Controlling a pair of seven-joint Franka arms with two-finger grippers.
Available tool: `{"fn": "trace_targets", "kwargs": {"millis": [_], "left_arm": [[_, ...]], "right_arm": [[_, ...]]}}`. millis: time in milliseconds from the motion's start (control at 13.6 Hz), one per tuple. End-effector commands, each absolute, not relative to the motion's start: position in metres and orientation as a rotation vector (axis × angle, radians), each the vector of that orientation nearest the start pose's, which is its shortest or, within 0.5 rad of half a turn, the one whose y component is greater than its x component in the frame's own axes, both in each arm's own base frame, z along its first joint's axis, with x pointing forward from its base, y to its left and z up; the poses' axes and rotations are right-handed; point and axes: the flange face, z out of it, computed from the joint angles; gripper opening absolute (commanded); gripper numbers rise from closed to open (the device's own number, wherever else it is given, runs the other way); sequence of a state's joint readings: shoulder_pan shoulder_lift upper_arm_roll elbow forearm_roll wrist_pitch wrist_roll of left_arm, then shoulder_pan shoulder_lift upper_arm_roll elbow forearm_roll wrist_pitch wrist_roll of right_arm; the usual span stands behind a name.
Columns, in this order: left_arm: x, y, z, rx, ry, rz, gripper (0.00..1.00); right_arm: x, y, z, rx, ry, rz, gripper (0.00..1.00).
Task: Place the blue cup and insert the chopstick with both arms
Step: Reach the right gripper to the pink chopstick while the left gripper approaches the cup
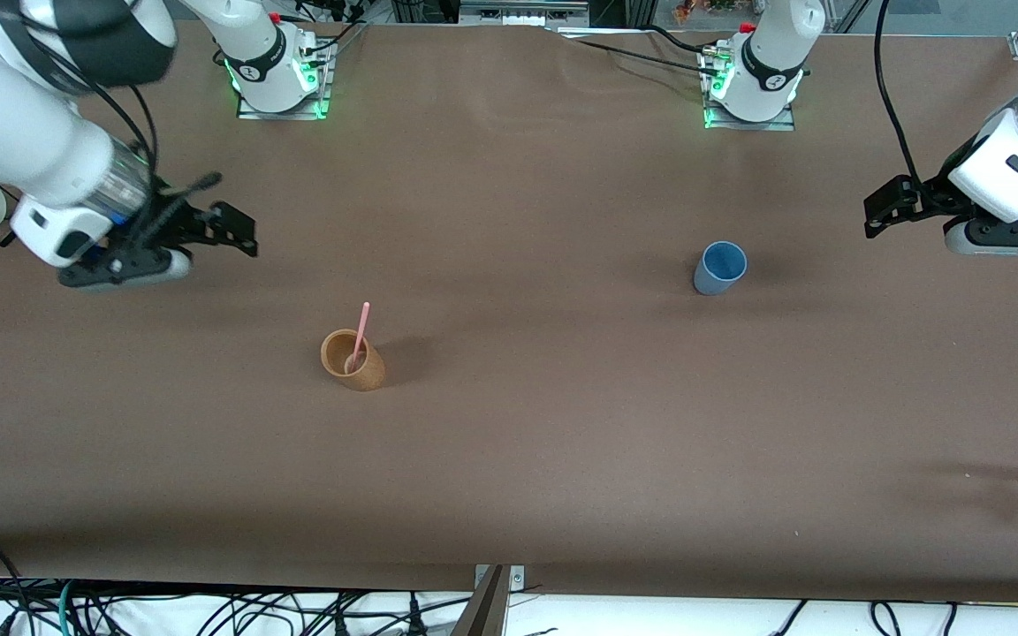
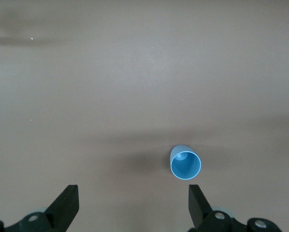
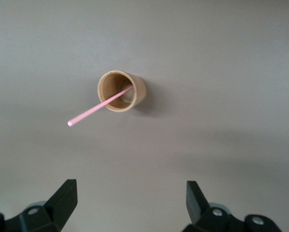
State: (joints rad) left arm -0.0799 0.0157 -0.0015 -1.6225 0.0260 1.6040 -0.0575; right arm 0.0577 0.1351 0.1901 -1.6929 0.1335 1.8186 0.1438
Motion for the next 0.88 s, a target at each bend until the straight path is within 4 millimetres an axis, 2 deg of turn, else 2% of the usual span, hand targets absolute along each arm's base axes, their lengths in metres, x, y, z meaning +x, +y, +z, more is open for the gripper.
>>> {"fn": "trace_targets", "kwargs": {"millis": [0,147,221,515,735,809], "left_arm": [[0.561,-0.041,0.599,-3.137,0.053,0.058,1.00],[0.560,-0.041,0.598,-3.138,0.048,0.062,1.00],[0.562,-0.045,0.597,-3.136,0.070,0.062,1.00],[0.565,-0.039,0.574,-3.127,0.034,0.193,1.00],[0.573,-0.045,0.547,-3.116,0.046,0.277,1.00],[0.576,-0.047,0.532,-3.097,0.056,0.314,1.00]], "right_arm": [[0.595,0.191,0.489,-2.907,0.122,0.121,1.00],[0.605,0.196,0.452,-2.842,0.292,0.232,1.00],[0.609,0.200,0.441,-2.786,0.356,0.272,1.00],[0.616,0.206,0.389,-2.653,0.585,0.445,1.00],[0.615,0.207,0.364,-2.574,0.681,0.524,1.00],[0.616,0.206,0.362,-2.559,0.689,0.529,1.00]]}}
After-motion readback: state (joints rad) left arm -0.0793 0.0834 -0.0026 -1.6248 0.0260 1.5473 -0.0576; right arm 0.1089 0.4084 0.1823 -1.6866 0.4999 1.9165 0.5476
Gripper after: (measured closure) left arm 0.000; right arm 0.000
